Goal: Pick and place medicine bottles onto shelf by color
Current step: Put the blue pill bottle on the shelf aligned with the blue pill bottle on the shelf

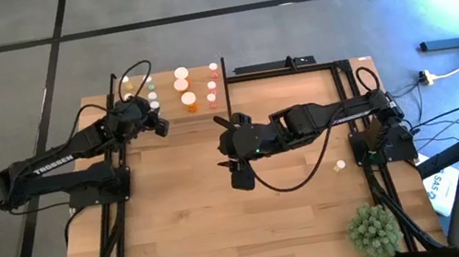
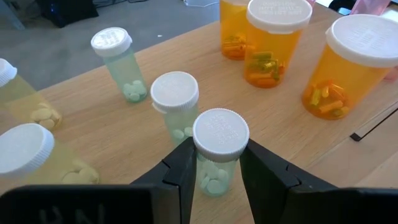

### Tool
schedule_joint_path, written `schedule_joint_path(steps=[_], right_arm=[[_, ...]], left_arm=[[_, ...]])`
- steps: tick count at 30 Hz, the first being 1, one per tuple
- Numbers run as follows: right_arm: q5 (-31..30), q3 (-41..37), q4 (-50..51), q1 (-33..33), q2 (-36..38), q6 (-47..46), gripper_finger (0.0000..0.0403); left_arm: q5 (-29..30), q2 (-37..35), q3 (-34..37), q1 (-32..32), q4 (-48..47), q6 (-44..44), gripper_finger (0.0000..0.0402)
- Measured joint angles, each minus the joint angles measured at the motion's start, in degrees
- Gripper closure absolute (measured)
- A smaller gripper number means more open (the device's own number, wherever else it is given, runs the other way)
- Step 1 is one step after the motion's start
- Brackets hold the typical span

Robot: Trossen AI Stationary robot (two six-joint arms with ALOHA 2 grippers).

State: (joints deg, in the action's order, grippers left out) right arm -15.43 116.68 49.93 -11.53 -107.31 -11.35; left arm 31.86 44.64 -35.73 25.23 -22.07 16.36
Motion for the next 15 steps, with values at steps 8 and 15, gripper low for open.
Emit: schedule_joint_path(steps=[8, 15], right_arm=[[0.01, 0.0, 0.0, 0.0, 0.0, -0.07, 0.0202], [0.03, 0.0, 0.0, 0.0, 0.02, -0.09, 0.0202]], left_arm=[[0.02, 0.0, 0.0, 0.0, -0.12, 0.02, 0.0294], [-0.02, 0.02, 0.0, 0.0, -0.2, -0.42, 0.0288]])
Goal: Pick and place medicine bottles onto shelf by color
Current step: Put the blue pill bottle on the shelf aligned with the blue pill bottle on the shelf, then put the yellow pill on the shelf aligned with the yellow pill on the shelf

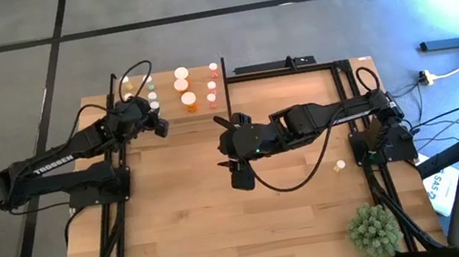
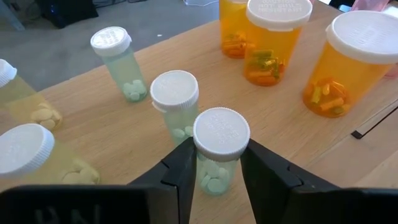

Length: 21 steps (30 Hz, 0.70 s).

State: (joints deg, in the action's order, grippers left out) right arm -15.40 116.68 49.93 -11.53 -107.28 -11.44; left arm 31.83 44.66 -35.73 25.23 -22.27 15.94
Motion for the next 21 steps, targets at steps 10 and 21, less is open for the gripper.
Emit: schedule_joint_path(steps=[10, 21], right_arm=[[0.0, 0.0, 0.01, -0.02, 0.0, -0.02, 0.0202], [0.0, 0.0, 0.01, -0.02, 0.02, -0.05, 0.0202]], left_arm=[[-0.15, 0.02, 0.09, -0.02, -0.64, 0.0, 0.0253], [0.03, -0.66, 0.07, -0.08, -0.29, -0.02, 0.025]])
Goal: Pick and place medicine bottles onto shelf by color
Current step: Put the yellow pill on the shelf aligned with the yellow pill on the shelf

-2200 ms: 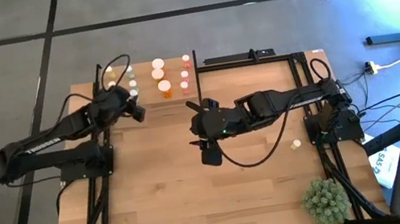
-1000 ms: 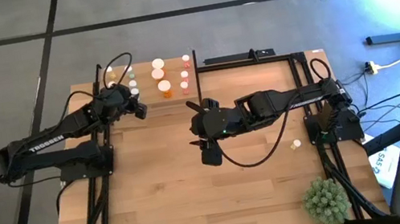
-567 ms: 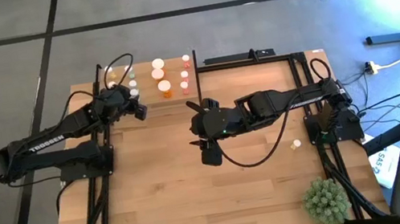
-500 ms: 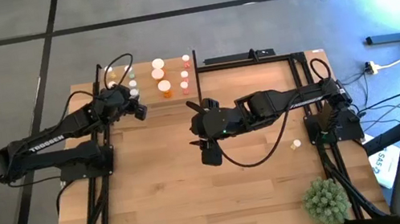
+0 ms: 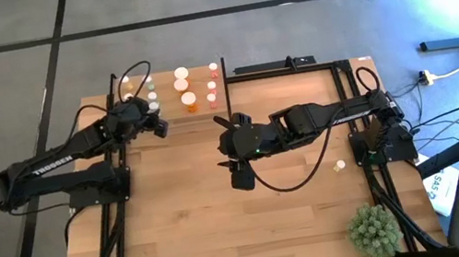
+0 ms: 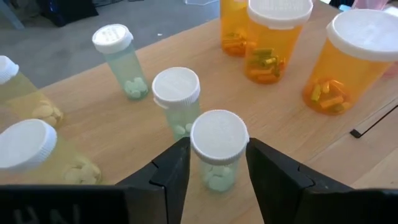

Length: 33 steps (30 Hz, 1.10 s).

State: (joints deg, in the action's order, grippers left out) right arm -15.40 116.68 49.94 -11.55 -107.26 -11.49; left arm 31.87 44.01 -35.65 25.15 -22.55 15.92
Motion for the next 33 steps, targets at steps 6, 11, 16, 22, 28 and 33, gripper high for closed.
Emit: schedule_joint_path(steps=[6, 11, 16, 22, 28, 33], right_arm=[[0.02, 0.0, 0.01, 0.0, 0.0, -0.21, 0.0202], [0.02, 0.0, -0.01, 0.0, 0.0, -0.17, 0.0202], [0.02, 0.0, 0.01, 0.02, 0.0, -0.15, 0.0202], [0.02, 0.0, 0.01, 0.02, 0.0, 0.03, 0.0202], [0.48, 0.0, 2.43, -0.03, 1.04, 1.05, 0.0202], [0.48, 0.0, 5.47, -1.05, 4.24, -0.28, 0.0202]], left_arm=[[0.56, -1.72, -0.03, -0.09, 0.58, -2.4, 0.025], [0.33, -3.72, -0.03, -0.11, 0.76, -2.07, 0.025], [-2.22, -5.82, -0.03, -0.1, 1.06, -1.48, 0.025], [-6.91, -8.11, -0.05, -0.11, 3.06, -1.51, 0.025], [-13.31, -10.9, -0.2, -1.27, 2.96, -4.3, 0.025], [-21.46, -11.89, -2.86, -5.3, 2.54, -6.0, 0.025]])
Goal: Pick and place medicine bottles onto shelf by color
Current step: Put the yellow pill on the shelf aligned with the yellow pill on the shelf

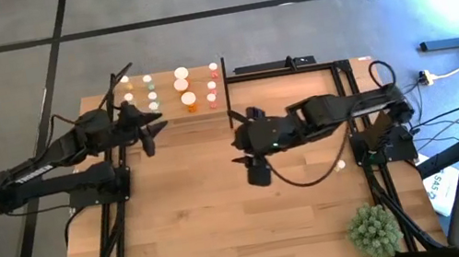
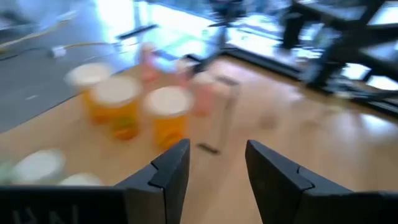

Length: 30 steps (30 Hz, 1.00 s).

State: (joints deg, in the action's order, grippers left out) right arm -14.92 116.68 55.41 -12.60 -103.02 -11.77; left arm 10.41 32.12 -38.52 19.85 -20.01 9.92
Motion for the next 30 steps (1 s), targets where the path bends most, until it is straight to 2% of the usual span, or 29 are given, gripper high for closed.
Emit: schedule_joint_path(steps=[6, 14, 20, 26, 30], right_arm=[[-0.34, 0.0, 9.15, -3.07, 4.25, -4.71, 0.0202], [-0.52, 0.0, 19.79, -8.78, 6.55, -19.17, 0.0202], [-4.26, 0.0, 22.6, -13.73, 8.4, -27.31, 0.0202], [-7.85, 0.0, 34.32, -19.44, 8.98, -45.94, 0.0202], [-9.17, -0.04, 34.18, -22.77, 9.0, -53.76, 0.0202]], left_arm=[[-4.07, 0.09, -3.83, -7.72, -0.04, -2.88, 0.025], [-4.15, 0.12, -5.73, -19.57, -0.97, -3.02, 0.025], [-4.13, 3.53, -5.77, -27.24, -0.64, -2.57, 0.025], [-3.95, 9.92, -5.77, -33.86, 3.65, -3.01, 0.025], [-3.49, 13.71, -5.77, -36.26, 5.64, -3.03, 0.025]])
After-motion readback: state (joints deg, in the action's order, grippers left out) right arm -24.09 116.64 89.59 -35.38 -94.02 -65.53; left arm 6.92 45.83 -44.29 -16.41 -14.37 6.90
